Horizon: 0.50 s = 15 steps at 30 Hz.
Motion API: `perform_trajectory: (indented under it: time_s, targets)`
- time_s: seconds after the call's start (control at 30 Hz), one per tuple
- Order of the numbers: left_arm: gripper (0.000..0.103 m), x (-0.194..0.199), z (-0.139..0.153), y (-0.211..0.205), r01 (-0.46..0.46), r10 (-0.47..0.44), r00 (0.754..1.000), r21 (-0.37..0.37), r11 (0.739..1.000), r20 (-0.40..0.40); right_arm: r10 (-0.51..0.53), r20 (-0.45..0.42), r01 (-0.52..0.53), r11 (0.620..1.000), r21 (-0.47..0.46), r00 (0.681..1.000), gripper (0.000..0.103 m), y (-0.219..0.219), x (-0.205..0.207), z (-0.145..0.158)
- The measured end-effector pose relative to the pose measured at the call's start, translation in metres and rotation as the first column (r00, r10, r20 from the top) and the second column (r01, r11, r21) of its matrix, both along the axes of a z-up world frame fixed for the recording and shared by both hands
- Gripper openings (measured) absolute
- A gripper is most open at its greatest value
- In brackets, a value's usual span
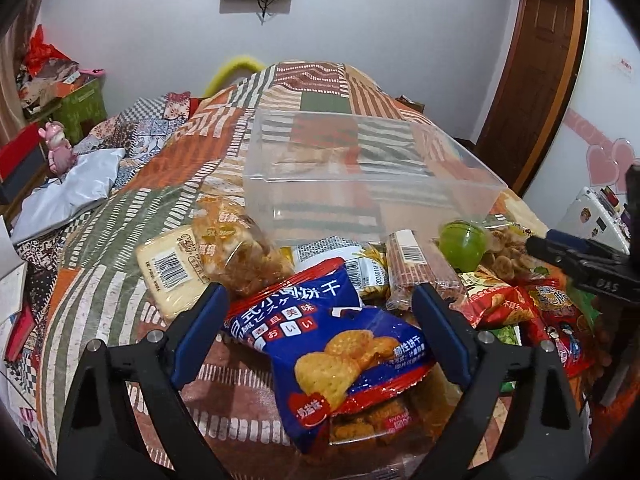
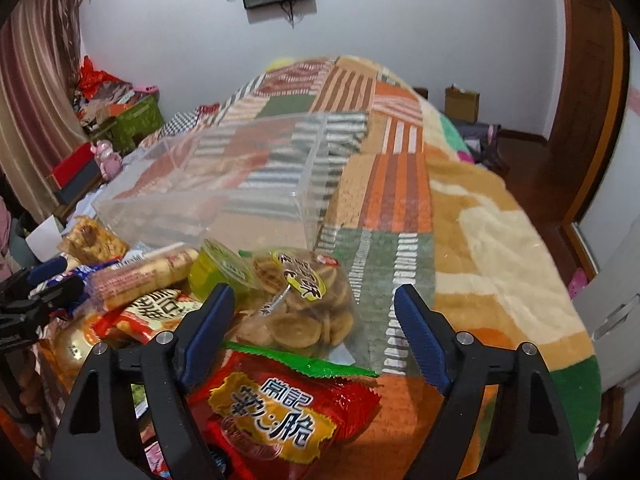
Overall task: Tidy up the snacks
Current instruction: 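Close the right tool on the clear round-biscuit bag while the left tool grasps the blue biscuit bag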
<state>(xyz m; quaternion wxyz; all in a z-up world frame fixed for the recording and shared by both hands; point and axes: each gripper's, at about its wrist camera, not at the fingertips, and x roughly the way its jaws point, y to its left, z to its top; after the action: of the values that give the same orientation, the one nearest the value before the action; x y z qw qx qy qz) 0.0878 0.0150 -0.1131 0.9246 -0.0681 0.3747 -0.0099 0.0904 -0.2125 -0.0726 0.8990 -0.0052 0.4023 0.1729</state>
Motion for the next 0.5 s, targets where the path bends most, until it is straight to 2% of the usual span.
perform_trajectory:
  time_s: [0.2, 0.3, 0.4, 0.47, 0.5]
  targets:
    - [0.094, 0.0, -0.005, 0.007, -0.001, 0.0, 1.0, -0.03, 1.0, -0.024, 0.022, -0.053, -0.023, 1.0, -0.012, 0.998, 0.08, 0.005, 0.008, -0.012]
    - [0.087, -0.002, -0.008, 0.012, -0.002, 0.0, 0.999, -0.039, 0.999, -0.038, 0.027, -0.077, -0.028, 1.0, -0.005, 0.997, 0.08, 0.002, 0.012, -0.015]
    - [0.085, -0.004, -0.01, 0.014, 0.0, -0.002, 0.999, -0.042, 0.999, -0.051, 0.032, -0.1, -0.031, 0.999, 0.004, 0.995, 0.08, 0.001, 0.016, -0.019]
    - [0.085, -0.005, -0.011, 0.013, 0.004, -0.006, 0.998, -0.04, 0.999, -0.057, 0.036, -0.124, -0.033, 0.999, 0.02, 0.992, 0.077, -0.001, 0.019, -0.022]
    - [0.085, -0.004, -0.012, 0.013, 0.006, -0.008, 0.998, -0.039, 0.999, -0.061, 0.038, -0.133, -0.035, 0.999, 0.024, 0.99, 0.073, 0.0, 0.02, -0.023]
